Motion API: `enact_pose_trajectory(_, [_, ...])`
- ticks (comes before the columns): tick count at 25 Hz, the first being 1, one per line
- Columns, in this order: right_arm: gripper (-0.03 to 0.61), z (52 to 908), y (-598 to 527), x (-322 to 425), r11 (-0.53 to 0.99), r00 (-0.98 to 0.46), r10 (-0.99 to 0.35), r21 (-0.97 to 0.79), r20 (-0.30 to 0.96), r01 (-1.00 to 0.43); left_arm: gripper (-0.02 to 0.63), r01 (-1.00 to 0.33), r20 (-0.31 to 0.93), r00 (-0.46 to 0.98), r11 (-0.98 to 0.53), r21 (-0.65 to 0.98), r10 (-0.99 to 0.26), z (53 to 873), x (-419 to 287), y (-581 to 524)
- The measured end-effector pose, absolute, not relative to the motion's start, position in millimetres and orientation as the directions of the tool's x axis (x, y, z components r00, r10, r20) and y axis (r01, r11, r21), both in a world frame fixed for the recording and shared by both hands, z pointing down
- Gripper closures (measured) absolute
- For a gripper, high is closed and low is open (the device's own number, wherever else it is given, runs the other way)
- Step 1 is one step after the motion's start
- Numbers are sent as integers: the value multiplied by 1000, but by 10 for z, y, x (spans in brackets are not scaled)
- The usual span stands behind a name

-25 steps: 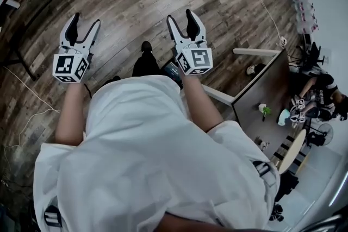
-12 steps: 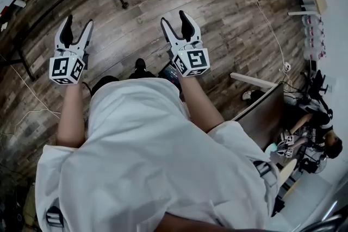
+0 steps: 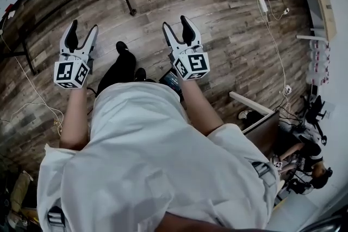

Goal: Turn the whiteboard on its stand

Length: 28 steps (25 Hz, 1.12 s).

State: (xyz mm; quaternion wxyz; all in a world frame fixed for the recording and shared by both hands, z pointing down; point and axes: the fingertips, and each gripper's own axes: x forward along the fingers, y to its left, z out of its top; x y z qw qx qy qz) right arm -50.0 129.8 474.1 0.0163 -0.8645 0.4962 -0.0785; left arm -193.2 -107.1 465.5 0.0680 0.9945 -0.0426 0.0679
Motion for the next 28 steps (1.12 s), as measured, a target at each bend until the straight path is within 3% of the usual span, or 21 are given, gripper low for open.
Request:
enact_pose_trajectory(17, [321,4603,-463,1104,-408,398,-900,-22,178,-913,302,-93,108,991,-979,183,-74,4843,-285,-2454])
enact_pose_trajectory(28, [321,4484,-1544,1741,-272,267,-953,-11,142,-962,303,-206,100,977,-954,218,-188,4932,94,-3197])
